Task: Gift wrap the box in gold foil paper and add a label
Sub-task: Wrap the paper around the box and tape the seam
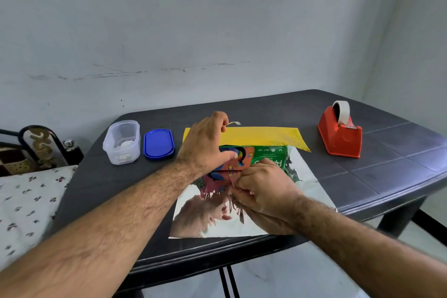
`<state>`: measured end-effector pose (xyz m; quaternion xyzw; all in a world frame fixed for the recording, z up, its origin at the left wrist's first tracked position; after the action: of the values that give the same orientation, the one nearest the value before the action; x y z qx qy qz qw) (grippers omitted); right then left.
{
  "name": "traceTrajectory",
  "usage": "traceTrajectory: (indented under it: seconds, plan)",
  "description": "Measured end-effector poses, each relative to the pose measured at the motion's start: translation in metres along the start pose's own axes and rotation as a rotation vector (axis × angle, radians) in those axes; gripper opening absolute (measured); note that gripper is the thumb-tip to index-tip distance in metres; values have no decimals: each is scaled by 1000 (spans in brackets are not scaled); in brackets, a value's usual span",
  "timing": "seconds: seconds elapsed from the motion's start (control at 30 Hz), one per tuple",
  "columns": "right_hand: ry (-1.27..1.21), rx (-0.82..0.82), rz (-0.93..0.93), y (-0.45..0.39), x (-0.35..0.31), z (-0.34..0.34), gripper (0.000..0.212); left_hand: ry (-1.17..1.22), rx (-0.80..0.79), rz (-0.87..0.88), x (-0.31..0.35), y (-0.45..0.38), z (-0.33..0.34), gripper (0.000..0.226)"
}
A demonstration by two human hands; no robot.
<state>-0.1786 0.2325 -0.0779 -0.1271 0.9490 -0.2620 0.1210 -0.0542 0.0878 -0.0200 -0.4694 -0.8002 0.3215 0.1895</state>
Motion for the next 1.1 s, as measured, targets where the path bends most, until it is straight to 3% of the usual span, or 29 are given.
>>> traceTrajectory:
  seconds: [0.27,0.63,0.77,0.83,0.9,1.1]
  plan:
    - [2,-170,56,-12,-8,-12,49,49,3,-80,-1,12,2,83]
    - [-31,-354,142,-21,-4,-22,20,148,20,-202,-21,20,-4,86]
    - [-65,-254,71,-23,-8,-31,15,147,26,-210,-20,22,-1,83]
    - [-102,-7,68,-28,-2,-37,23,146,34,-215,-20,23,-1,81]
    - [-96,212,118,-37,7,-43,18,143,46,-220,-19,23,-1,81]
    - [64,14,134,-55,27,-30,36,153,35,-238,-19,23,0,85]
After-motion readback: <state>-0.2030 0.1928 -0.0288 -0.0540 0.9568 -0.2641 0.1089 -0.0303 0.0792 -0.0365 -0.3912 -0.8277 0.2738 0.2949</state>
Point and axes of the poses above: each hand's wrist, its own y-axis away from the middle knuckle, its own z-axis out of the palm, x = y × z, the point moved 2 cm from there along -y, towards the middle knuckle, and after that the axes turned 14 degrees about -y, right-handed, at the moved point
